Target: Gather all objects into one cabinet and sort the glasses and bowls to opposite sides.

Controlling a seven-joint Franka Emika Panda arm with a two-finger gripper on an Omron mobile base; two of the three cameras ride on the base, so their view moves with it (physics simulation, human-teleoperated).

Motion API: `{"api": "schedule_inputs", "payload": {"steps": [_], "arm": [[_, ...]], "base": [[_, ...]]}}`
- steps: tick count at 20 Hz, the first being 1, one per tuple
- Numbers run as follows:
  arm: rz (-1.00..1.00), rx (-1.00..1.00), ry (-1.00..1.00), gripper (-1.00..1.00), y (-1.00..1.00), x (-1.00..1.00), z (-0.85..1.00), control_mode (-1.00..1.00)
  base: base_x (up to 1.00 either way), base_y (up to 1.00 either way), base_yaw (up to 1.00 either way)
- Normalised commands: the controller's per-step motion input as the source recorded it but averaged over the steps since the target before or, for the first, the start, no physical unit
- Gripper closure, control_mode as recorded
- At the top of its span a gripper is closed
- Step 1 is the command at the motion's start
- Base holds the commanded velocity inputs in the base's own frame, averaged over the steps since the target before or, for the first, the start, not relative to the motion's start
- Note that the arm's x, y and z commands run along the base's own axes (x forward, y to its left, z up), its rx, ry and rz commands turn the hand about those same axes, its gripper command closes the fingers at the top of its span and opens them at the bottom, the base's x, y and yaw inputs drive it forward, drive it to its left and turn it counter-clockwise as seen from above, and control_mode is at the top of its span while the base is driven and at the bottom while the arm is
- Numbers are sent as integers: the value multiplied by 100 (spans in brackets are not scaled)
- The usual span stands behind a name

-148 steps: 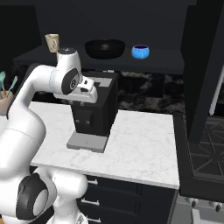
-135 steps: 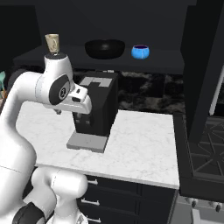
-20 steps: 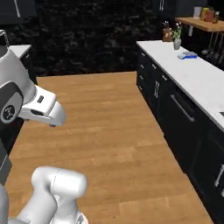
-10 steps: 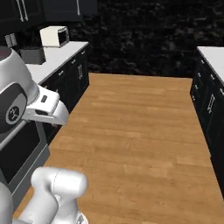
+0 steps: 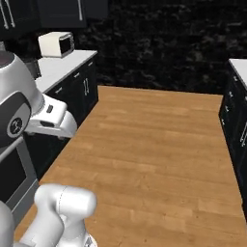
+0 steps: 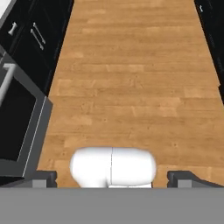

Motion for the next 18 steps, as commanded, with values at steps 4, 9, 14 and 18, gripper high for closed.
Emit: {"api": "schedule_inputs", "payload": {"steps": [4, 9, 14, 18], "arm": [[0, 0, 0, -100, 0, 0, 0, 100], [0, 0, 0, -100, 0, 0, 0, 100], [0, 0, 0, -100, 0, 0, 0, 100], [0, 0, 0, -100, 0, 0, 0, 100]], "base": [[100, -41, 17], [100, -42, 19], [100, -41, 18], [100, -45, 18]]}}
